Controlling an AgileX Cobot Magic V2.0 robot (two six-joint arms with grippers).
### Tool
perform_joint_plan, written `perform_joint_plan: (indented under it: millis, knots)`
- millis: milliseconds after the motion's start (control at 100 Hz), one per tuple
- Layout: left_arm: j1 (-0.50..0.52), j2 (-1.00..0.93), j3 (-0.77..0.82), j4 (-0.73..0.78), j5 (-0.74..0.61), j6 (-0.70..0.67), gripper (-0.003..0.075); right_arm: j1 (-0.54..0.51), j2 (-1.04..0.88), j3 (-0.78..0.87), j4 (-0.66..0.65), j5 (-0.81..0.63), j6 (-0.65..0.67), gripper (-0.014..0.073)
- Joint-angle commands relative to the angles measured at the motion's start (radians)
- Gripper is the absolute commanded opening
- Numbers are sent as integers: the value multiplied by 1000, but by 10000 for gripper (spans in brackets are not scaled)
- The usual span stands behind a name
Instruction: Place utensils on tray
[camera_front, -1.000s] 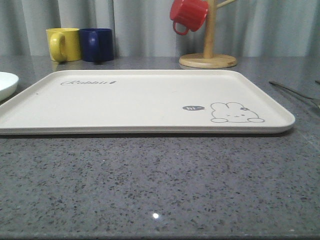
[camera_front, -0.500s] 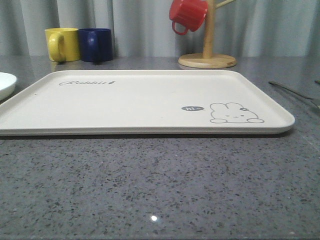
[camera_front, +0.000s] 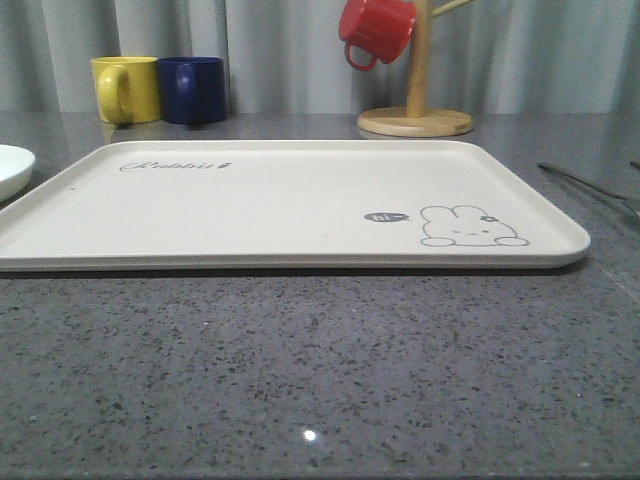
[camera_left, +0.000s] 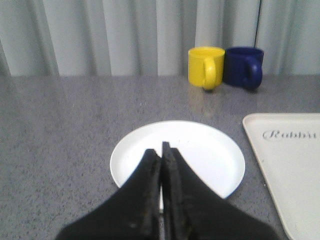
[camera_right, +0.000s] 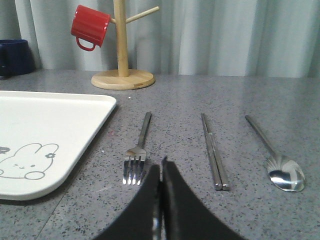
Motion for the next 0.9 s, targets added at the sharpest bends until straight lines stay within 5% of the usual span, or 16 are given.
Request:
perform_joint_plan:
  millis: [0, 160, 350, 450, 890]
  knots:
    - [-1, 131, -112, -7, 33, -14, -18, -6, -12, -1, 0, -82, -8, -61]
    - [-1, 364, -252, -7, 158, -20, 30, -6, -12, -1, 0, -82, -8, -61]
    - [-1, 599, -411, 1, 237, -96, 382, -6, -12, -1, 0, -82, -8, -61]
    - [8, 709, -498, 23, 298, -97, 494, -6, -12, -1, 0, -82, -8, -61]
    - [202, 1109, -799, -67, 559, -97, 495, -6, -12, -1, 0, -82, -8, -61]
